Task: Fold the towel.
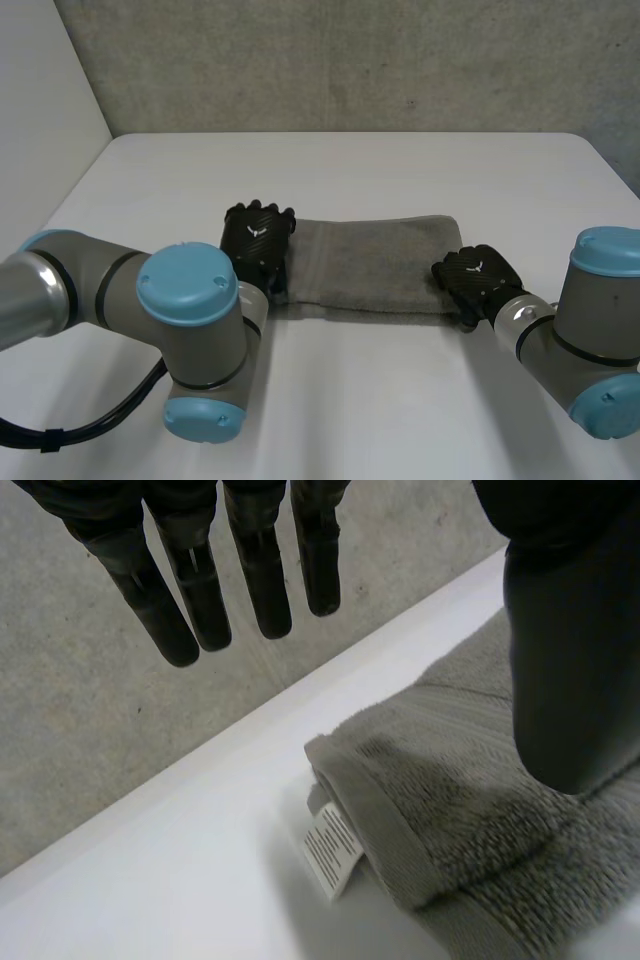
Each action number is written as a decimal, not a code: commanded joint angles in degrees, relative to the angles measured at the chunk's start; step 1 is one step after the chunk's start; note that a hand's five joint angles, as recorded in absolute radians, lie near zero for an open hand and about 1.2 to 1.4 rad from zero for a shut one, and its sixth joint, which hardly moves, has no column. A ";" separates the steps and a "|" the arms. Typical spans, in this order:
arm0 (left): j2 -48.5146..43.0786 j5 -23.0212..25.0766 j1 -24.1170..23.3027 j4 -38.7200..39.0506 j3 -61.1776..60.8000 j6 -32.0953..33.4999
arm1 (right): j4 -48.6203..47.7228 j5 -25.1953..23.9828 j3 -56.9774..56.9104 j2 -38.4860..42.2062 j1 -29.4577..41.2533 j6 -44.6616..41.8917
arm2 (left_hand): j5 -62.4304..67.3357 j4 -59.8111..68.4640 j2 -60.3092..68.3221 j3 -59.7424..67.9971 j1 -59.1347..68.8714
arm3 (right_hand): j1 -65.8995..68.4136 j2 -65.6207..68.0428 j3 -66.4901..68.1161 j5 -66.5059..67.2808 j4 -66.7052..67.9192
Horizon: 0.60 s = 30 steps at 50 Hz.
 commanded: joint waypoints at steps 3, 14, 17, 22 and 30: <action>2.48 6.26 2.19 -0.07 -1.11 -0.29 | -1.47 0.15 0.07 0.39 0.11 0.77 | -26.46 -17.85 -17.82 -17.28 -17.89 | 35.16 35.40 35.45 35.38 35.38; 9.25 10.92 7.64 -0.24 -6.64 -4.60 | 4.07 0.33 0.33 -4.10 -0.24 -1.08 | -26.46 -17.85 -17.82 -17.28 -17.89 | 39.31 39.54 39.59 39.53 39.52; 11.96 11.35 10.00 -0.07 -9.27 -5.13 | 10.28 -0.02 -0.28 -7.16 -0.94 -4.66 | -26.46 -17.85 -17.82 -17.28 -17.89 | 39.31 39.54 39.59 39.53 39.52; 15.93 14.08 13.71 0.02 -12.97 -5.21 | 20.15 0.41 -2.48 -8.40 -4.28 -17.51 | -26.46 -17.85 -17.82 -17.28 -17.89 | 39.31 39.54 39.59 39.53 39.52; 18.13 16.72 16.78 0.19 -15.61 -5.48 | 21.82 3.49 -12.33 -6.91 -2.96 -26.83 | -26.46 -17.85 -17.82 -17.28 -17.89 | 39.31 39.54 39.59 39.53 39.52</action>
